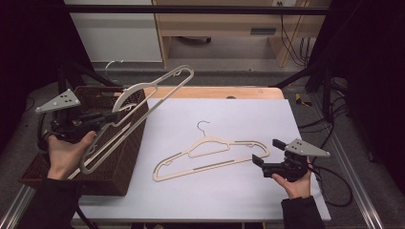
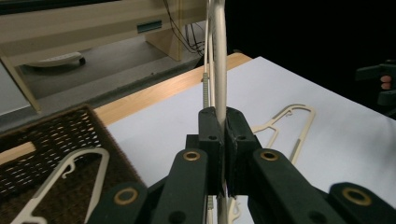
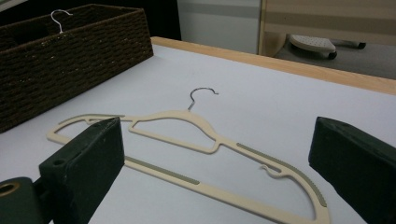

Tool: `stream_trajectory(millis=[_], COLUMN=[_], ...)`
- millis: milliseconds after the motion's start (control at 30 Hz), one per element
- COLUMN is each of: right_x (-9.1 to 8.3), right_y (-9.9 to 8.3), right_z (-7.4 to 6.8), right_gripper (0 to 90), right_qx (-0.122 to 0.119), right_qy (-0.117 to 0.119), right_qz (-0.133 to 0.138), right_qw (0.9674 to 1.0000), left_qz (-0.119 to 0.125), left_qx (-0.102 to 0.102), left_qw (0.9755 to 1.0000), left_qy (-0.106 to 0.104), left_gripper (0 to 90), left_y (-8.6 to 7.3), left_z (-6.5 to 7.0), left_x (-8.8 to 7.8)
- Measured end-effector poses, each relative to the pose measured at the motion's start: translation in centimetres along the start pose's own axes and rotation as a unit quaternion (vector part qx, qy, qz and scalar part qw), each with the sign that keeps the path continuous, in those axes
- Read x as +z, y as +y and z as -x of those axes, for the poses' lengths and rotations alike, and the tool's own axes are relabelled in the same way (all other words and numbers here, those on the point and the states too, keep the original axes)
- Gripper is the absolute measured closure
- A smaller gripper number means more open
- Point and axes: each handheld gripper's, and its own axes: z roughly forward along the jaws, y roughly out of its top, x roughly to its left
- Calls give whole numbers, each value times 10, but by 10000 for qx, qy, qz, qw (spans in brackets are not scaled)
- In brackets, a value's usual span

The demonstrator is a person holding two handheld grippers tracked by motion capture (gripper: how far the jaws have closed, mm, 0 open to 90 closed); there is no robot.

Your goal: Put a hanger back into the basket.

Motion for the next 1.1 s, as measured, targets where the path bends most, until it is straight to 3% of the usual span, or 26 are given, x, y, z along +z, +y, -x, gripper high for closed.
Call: stream_trajectory(millis=[333, 700, 1100], right_x=[2, 3, 5], right_y=[0, -1, -1], right_z=[-1, -1, -1], right_gripper=[36, 35, 35], right_qx=[9, -38, -26], right_qy=[-34, -36, -56], right_qz=[-27, -75, -83], right_qw=[10000, 10000, 9999], left_qz=[-138, -350, -639], left_qx=[47, -163, -257], left_qw=[9995, 9977, 9951], left_qy=[275, 555, 709], left_gripper=[866, 865, 865], left_y=[-12, -36, -60], left_z=[-39, -79, -104], left_x=[-11, -19, -30])
